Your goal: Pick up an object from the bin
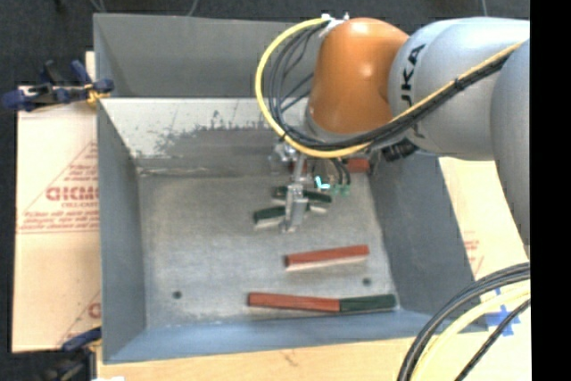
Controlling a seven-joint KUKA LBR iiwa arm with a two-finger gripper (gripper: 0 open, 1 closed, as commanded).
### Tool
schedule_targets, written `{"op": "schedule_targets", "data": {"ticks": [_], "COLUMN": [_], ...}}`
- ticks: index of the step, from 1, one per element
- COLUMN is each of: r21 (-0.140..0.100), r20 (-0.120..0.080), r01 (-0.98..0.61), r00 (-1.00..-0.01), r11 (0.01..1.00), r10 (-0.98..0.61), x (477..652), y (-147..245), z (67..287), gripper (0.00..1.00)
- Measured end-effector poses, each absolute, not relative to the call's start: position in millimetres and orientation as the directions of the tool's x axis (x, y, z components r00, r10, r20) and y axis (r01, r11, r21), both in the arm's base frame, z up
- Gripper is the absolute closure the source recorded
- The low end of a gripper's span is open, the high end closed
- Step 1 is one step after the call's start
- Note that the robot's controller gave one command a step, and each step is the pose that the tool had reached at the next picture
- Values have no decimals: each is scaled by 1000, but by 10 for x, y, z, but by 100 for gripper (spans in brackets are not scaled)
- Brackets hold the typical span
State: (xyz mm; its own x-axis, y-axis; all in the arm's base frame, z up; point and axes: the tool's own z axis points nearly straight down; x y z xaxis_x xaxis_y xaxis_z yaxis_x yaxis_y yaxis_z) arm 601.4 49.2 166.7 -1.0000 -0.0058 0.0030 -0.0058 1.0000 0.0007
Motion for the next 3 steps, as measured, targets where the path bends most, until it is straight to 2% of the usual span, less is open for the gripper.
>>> {"op": "schedule_targets", "data": {"ticks": [1, 2, 3], "r21": [2, 4, 3], "r20": [3, -4, -14], "r01": [12, 13, 29], "r00": [-1000, -1000, -999], "r11": [1000, 1000, 1000], "r10": [12, 13, 29], "x": [6235, 6254, 6441], "y": [367, 374, 251], "z": [661, 712, 2113], "gripper": [0, 100, 100]}}
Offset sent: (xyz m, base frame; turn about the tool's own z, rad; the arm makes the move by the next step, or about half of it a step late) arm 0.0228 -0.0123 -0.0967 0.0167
